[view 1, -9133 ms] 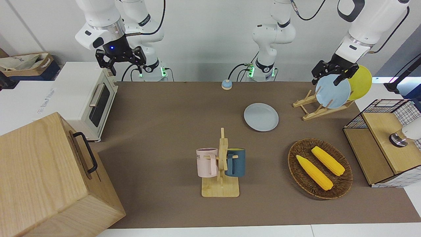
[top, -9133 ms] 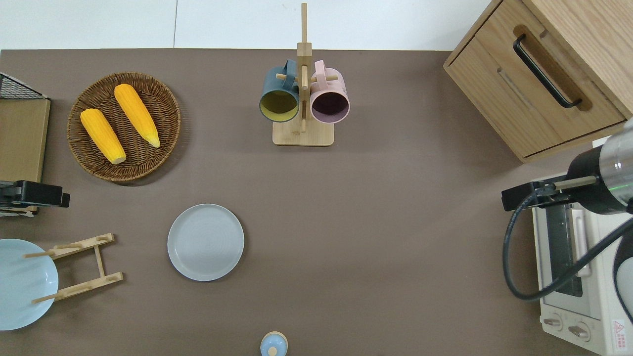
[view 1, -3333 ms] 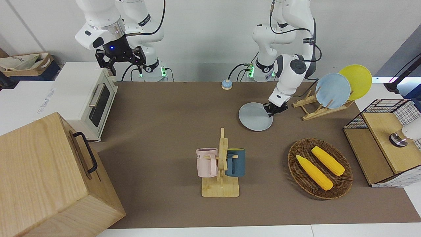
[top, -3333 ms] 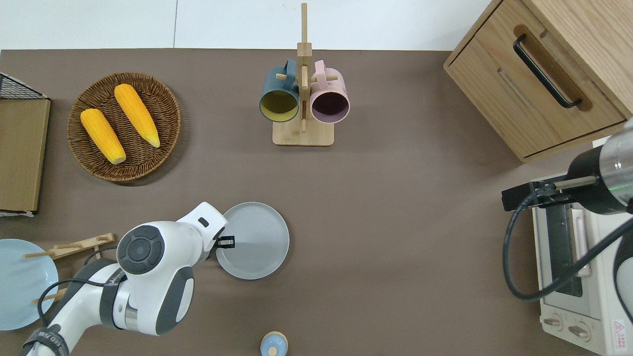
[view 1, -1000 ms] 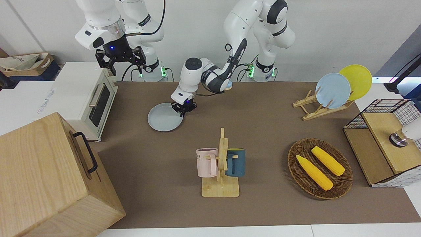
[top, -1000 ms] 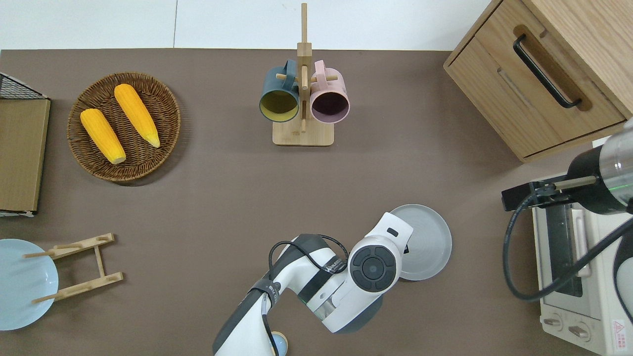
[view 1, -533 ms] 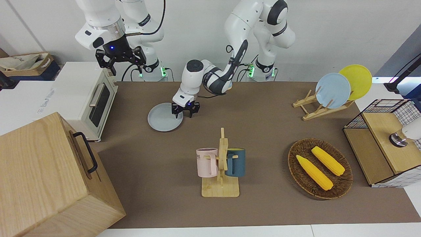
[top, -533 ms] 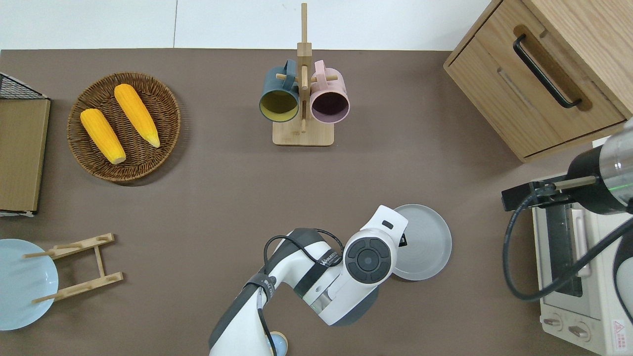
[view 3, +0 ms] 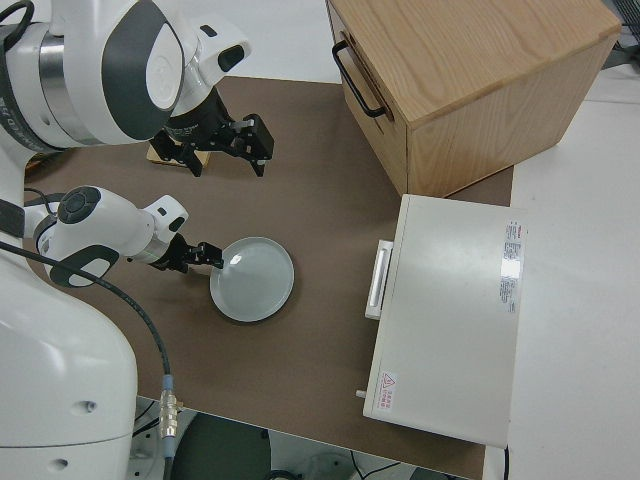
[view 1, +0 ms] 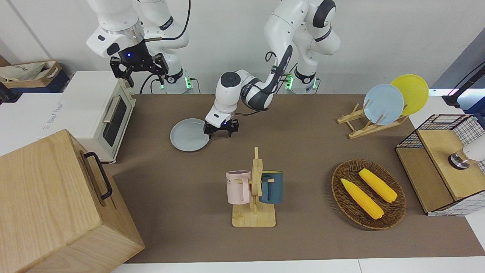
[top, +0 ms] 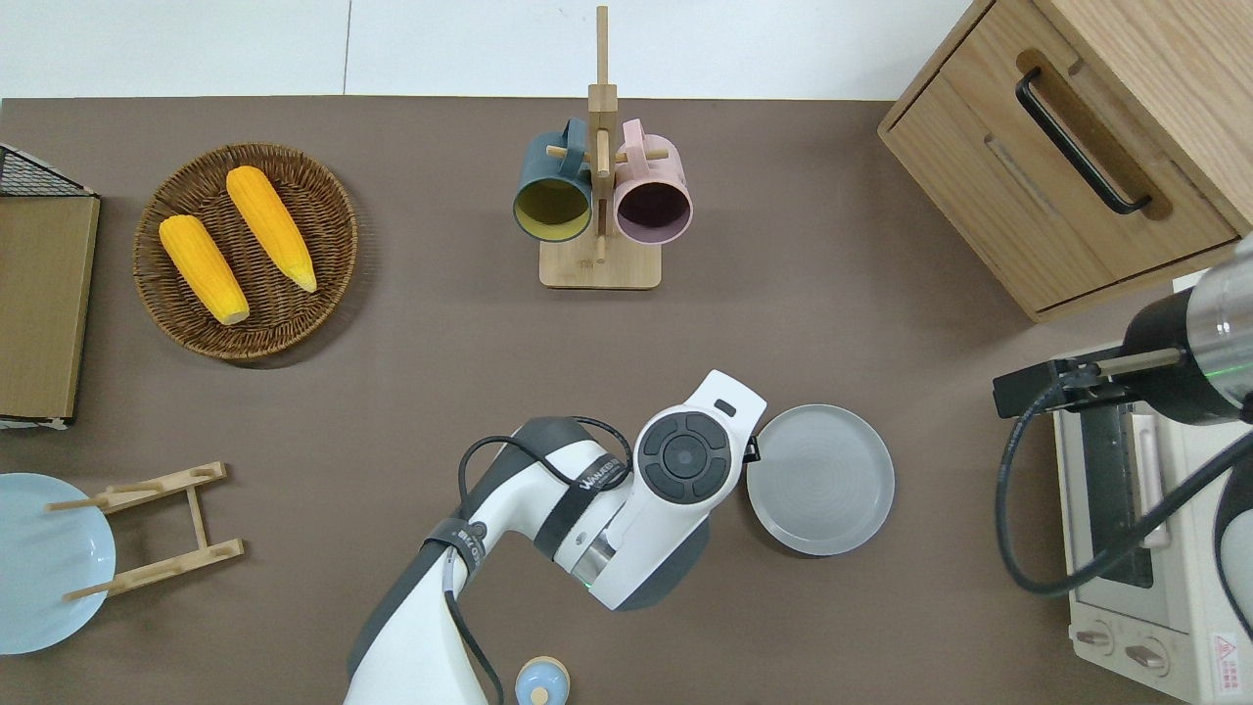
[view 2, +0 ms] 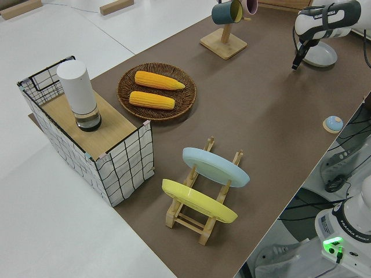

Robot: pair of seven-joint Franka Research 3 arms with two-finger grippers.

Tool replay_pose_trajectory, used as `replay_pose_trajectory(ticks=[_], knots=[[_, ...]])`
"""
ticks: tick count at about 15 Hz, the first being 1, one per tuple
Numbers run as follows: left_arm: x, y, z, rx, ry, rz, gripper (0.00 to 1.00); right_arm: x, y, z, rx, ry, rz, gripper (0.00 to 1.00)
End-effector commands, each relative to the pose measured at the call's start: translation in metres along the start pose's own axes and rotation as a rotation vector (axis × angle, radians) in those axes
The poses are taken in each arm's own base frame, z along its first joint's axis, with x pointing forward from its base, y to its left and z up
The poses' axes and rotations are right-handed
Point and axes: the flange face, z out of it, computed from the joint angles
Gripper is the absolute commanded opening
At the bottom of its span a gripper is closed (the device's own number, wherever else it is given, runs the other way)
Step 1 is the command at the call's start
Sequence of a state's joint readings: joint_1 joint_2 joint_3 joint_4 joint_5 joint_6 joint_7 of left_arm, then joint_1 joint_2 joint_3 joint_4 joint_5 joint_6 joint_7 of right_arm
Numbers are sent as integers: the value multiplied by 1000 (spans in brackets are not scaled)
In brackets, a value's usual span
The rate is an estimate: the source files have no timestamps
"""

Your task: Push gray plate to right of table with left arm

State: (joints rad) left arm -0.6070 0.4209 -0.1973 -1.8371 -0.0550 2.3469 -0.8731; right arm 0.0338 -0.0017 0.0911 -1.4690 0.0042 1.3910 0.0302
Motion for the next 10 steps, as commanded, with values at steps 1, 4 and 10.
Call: replay_pose_trajectory(ticks=[1,4,10], knots=[[16,-27,-30,41,-21,57,987,-4,2,-3,7,-4,1,983],[29,-54,-45,57,-23,85,987,-4,2,-3,8,-5,3,983],[64,-132,-83,109,-94,142,989,-4,2,-3,7,-4,1,983]])
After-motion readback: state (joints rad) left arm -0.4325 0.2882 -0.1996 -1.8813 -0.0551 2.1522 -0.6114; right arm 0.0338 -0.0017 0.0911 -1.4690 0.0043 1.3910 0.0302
